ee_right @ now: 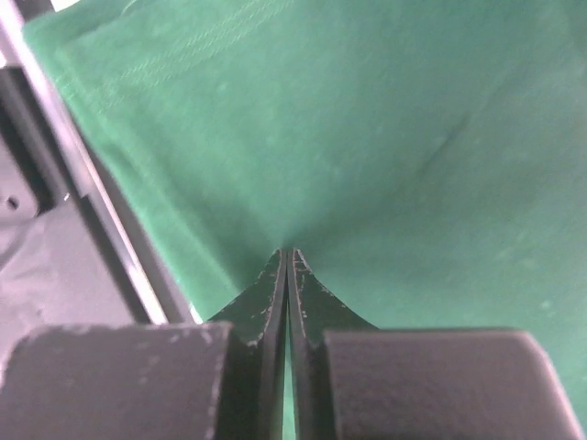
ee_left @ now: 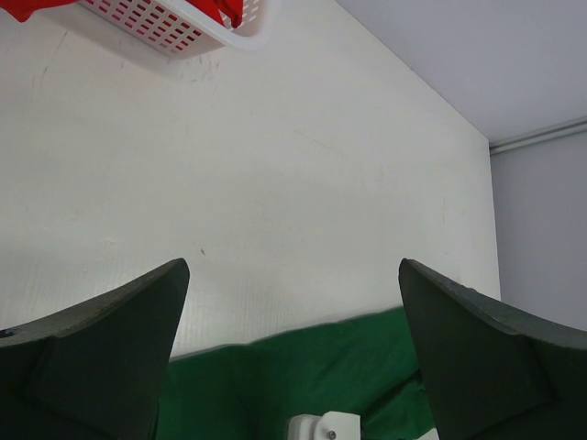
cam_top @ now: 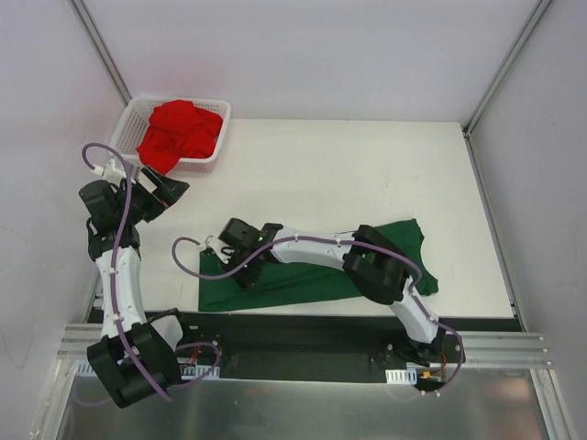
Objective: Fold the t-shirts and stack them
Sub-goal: Rotate the tshirt 85 degrees
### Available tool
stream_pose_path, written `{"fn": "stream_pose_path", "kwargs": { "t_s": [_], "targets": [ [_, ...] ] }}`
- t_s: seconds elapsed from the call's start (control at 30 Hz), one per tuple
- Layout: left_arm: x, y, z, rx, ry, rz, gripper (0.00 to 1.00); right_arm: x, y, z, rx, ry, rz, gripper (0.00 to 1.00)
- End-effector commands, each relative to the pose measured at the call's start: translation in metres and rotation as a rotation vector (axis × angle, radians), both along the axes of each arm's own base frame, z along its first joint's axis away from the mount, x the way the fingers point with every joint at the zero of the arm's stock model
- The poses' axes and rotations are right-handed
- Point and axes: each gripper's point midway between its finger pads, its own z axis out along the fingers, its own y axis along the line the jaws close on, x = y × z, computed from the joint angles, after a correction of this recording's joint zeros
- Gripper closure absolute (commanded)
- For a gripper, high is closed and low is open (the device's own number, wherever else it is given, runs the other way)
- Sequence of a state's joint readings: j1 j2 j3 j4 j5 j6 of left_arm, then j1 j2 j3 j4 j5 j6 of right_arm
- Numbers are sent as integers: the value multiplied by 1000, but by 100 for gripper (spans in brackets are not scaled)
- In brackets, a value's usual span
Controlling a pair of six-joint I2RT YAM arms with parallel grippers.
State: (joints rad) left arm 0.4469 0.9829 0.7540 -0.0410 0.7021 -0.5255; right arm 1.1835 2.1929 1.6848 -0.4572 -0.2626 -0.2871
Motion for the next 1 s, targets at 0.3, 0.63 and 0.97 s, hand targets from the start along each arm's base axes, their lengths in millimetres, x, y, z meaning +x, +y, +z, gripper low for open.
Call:
{"fn": "stream_pose_path", "kwargs": {
  "t_s": [0.3, 0.63, 0.97],
  "targets": [
    [1, -1, 7, -6, -34, -13, 1, 9, -44, 51, 14, -132, -108, 99],
    [0, -2, 8, -8, -36, -17, 1, 81, -105, 42, -180, -444, -419, 99],
    [-1, -4, 5, -20, -30, -29, 1, 87, -161, 24, -268, -402, -593, 99]
  ]
}}
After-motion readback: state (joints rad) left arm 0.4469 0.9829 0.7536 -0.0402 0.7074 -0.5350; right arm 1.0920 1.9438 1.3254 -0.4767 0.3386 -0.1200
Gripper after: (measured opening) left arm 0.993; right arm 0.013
